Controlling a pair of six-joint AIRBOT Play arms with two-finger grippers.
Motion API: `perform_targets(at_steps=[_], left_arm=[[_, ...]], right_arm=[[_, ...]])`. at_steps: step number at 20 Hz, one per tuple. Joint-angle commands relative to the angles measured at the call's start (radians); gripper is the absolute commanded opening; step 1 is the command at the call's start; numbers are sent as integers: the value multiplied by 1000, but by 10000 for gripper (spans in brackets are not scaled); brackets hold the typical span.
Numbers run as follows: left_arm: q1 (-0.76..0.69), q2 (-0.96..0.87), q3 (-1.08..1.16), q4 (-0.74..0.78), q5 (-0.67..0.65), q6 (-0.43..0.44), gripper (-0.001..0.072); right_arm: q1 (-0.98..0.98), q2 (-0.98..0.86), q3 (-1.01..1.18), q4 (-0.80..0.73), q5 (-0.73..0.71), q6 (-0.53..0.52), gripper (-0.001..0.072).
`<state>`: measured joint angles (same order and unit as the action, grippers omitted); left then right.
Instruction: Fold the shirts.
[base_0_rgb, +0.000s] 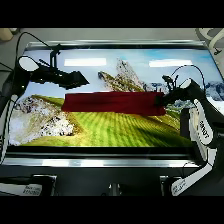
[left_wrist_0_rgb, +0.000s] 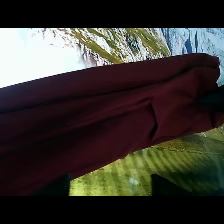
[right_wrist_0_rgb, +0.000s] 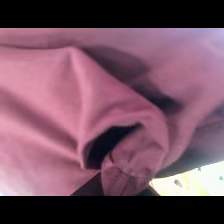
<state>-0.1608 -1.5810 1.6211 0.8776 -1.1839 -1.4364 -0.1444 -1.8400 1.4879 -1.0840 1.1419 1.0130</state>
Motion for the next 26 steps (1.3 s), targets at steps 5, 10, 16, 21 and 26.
perform_targets(at_steps=[5, 10, 16, 21, 26], left_arm=[[-219, -111, 0, -42, 257, -32, 28], [-359, -320, 1, -285, 365, -41, 28], [-466, -457, 1, -513, 382, -48, 28], [-552, -480, 1, -640, 503, -43, 28], [-392, -392, 0, -526, 314, 94, 25]], right_arm=[[-2, 226, 5, 110, 134, -101, 15], [-3, 374, 5, 130, 265, -93, 15], [-3, 555, 5, 132, 386, -83, 16], [-3, 650, 5, 196, 377, -29, 16], [28, 589, 5, 280, 292, -6, 15]])
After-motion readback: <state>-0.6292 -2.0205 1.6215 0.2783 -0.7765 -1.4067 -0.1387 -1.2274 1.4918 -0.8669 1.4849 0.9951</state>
